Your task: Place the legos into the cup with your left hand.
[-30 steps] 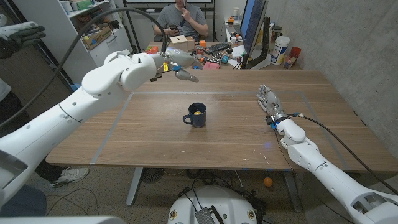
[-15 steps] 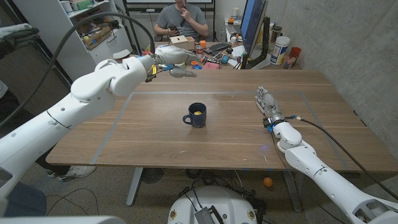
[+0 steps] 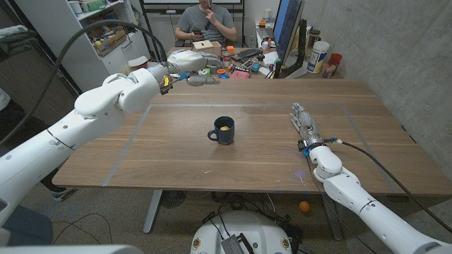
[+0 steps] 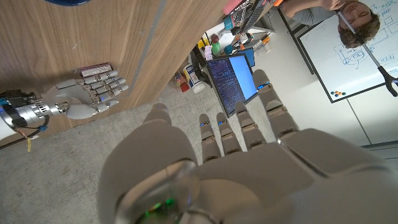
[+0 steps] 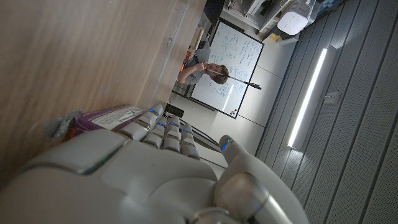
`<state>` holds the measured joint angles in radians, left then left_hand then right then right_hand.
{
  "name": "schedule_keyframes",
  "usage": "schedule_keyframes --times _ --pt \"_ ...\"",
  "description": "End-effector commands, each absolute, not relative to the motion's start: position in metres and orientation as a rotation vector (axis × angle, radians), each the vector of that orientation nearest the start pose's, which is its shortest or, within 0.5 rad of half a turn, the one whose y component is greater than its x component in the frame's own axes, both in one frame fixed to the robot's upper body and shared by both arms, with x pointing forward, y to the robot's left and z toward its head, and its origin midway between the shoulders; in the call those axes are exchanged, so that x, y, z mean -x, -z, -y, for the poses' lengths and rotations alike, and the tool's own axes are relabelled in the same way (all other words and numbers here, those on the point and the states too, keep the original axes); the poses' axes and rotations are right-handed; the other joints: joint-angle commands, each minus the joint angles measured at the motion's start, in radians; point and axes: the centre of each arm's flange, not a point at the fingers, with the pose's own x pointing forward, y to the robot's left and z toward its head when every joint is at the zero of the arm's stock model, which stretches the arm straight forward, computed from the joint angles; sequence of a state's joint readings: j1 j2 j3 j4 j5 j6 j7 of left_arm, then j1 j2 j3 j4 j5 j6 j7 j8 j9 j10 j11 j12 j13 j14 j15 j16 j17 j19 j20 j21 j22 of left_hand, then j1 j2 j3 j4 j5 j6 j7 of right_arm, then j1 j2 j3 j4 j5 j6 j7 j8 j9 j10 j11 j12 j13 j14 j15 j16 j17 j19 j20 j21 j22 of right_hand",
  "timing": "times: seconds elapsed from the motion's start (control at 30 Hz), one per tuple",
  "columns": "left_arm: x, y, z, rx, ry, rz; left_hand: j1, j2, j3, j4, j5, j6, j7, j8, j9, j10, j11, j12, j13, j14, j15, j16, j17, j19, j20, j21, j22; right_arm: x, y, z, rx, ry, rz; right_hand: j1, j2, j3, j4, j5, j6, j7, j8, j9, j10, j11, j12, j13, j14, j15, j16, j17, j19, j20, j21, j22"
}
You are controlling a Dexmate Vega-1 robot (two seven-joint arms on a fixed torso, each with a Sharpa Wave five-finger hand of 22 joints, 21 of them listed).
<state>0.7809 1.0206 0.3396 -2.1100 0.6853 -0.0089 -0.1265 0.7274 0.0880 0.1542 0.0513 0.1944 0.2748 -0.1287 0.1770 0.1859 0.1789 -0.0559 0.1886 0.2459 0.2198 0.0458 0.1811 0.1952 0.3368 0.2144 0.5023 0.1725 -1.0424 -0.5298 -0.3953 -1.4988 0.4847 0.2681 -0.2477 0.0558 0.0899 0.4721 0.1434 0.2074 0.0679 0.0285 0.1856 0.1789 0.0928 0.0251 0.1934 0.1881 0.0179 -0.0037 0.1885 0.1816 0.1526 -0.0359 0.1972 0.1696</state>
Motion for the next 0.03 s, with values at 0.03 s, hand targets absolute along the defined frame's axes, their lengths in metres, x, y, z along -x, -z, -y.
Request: schedule_keyframes --times 0.03 --pt "-0.4519 -0.1528 -0.2309 -1.720 -0.140 1.042 -0.009 0.000 -0.002 0.001 0.003 -0.009 0.004 0.000 0.002 -0.011 0.009 0.000 -0.002 -0.006 0.001 0.002 -0.001 -0.006 0.000 -0.007 0.003 -0.6116 0.0887 0.2569 0.019 -0.072 0.599 -0.003 0.030 -0.004 -0.002 0.005 0.001 0.000 0.006 0.005 0.005 0.009 0.003 0.005 0.002 0.004 0.001 0.002 -0.004 -0.027 0.001 0.004"
